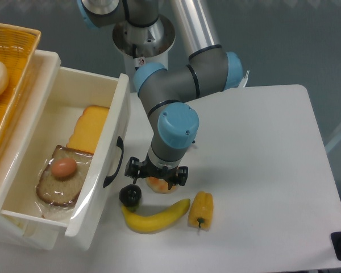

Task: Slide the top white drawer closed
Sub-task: 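Lower the gripper and swing it toward the open drawer's front panel, then push the drawer front with the gripper side to slide it in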

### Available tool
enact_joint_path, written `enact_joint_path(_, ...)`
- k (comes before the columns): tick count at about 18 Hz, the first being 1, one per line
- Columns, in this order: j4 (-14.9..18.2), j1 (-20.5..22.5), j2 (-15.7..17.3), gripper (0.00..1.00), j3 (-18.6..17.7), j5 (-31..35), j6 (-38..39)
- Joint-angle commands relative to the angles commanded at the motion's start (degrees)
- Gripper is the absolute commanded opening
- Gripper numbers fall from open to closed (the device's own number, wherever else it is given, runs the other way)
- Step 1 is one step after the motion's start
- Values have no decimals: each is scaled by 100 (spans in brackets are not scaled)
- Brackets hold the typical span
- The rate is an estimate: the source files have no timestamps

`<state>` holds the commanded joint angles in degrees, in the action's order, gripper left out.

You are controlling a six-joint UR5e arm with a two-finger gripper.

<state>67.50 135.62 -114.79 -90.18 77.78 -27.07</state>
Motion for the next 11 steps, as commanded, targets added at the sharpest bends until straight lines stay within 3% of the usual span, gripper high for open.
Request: enact_joint_path(11,44,-61,35,100,0,-105,-18)
